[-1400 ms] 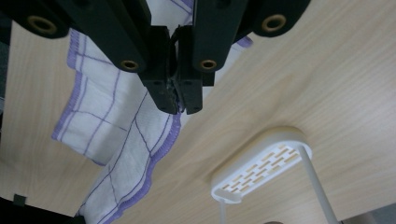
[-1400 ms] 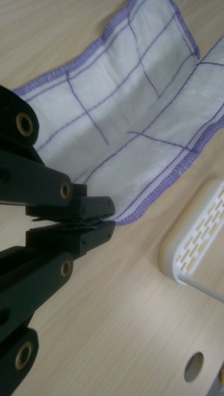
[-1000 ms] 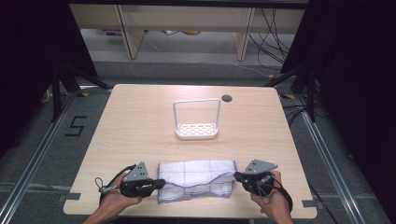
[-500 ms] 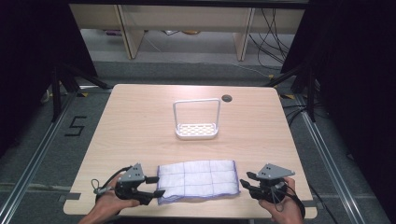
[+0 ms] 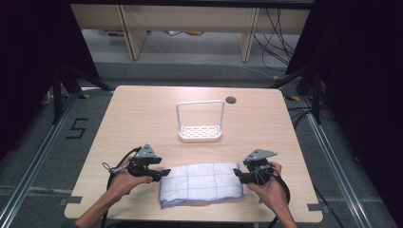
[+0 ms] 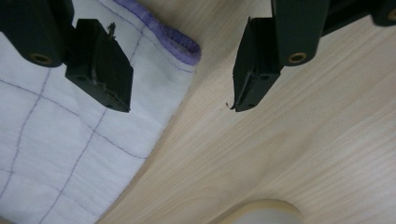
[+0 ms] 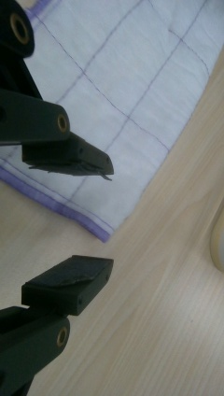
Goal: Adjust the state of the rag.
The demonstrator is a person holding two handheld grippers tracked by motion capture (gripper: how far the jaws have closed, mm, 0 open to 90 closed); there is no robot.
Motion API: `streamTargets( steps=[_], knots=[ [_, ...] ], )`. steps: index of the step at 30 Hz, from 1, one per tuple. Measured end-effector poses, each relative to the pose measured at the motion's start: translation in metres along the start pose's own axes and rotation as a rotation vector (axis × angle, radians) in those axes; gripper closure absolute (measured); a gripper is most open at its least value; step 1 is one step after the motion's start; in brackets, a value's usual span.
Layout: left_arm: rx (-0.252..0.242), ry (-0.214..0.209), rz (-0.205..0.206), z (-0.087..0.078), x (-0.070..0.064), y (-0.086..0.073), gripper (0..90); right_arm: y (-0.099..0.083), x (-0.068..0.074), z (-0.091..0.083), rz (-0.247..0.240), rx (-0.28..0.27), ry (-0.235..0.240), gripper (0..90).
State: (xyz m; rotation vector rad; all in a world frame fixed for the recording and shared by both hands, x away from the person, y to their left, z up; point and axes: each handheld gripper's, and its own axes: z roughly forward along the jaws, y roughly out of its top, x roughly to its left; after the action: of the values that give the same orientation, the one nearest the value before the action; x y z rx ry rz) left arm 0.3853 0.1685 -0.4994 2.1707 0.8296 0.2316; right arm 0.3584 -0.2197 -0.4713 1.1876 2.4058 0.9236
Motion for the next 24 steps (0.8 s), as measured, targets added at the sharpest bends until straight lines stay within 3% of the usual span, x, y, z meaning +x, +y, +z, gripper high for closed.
streamTargets(
  steps=[5,7,11,18,20,24],
  knots=[
    [0.027,-0.002,0.006,0.012,0.001,-0.002,39.2,0.010,-0.004,0.014,0.002,0.029,0.008,47.0],
    [0.024,-0.003,-0.004,0.016,0.000,-0.003,39.6,0.013,-0.007,0.021,-0.029,0.019,0.008,47.0],
    [0.025,-0.010,0.021,0.017,-0.003,-0.004,46.4,0.017,-0.008,0.032,-0.020,0.055,0.032,46.9],
    [0.032,-0.043,0.080,0.015,-0.010,-0.004,73.7,0.019,-0.007,0.040,-0.003,0.080,0.041,49.5],
    [0.028,-0.055,0.082,0.014,-0.011,-0.004,78.6,0.018,-0.006,0.041,-0.019,0.066,0.042,51.7],
    [0.030,-0.055,0.085,0.014,-0.011,-0.005,82.5,0.018,-0.007,0.043,-0.046,0.098,0.049,57.3]
  ],
)
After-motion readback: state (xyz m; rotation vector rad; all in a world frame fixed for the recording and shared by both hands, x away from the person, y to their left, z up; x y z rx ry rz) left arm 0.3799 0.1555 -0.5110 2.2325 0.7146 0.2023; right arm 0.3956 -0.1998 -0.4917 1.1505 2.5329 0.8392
